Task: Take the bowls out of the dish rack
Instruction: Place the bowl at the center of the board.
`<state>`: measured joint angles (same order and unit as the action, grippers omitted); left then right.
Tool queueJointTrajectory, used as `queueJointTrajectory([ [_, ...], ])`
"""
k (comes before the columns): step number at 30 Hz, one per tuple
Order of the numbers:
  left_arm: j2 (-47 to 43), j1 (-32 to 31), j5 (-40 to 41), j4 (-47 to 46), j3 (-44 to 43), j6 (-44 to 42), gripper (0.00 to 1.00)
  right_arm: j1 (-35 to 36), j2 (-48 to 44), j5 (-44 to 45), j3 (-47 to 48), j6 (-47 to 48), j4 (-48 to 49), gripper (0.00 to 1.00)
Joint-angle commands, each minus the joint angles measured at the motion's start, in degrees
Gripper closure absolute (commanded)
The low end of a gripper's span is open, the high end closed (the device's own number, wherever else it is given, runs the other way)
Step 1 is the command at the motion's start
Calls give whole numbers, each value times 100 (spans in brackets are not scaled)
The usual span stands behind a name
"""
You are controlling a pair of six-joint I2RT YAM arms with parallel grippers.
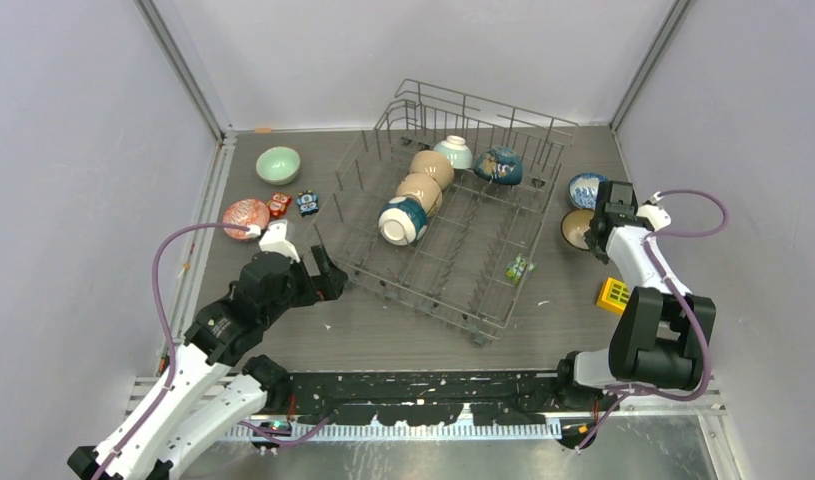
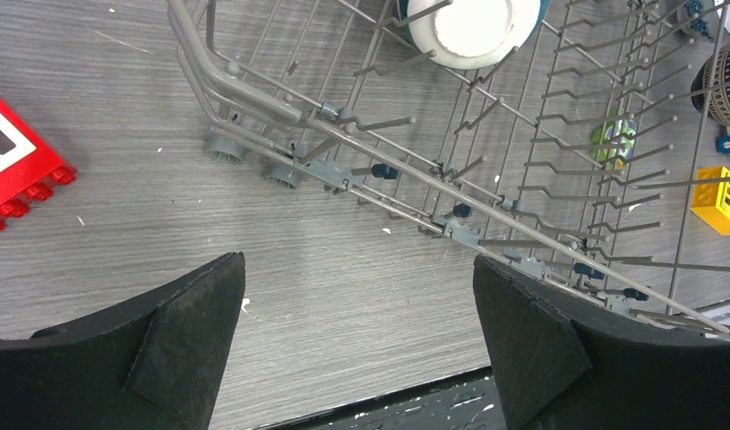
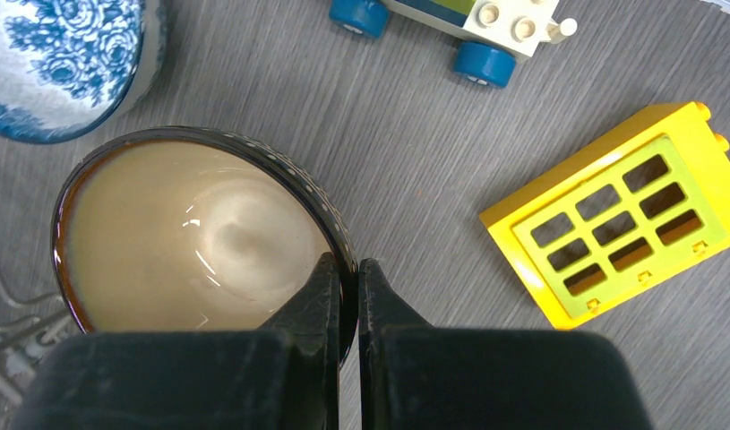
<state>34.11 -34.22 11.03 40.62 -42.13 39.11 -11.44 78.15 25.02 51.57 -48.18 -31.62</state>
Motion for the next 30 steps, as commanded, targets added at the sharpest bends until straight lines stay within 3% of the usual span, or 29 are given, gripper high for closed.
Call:
queueJointTrajectory([
  [1,-50,20,145,-55,38,139,0,-170,167,51,154,-129,692,99],
  [22,-202,16,286,250,55,257,0,-347,984,-137,222,-142,859,99],
  [25,-236,19,288,267,71,272,0,-341,1029,-160,222,-98,883,90],
  [30,-230,14,258,206,125,307,0,-341,1039,-251,275,-47,803,63],
])
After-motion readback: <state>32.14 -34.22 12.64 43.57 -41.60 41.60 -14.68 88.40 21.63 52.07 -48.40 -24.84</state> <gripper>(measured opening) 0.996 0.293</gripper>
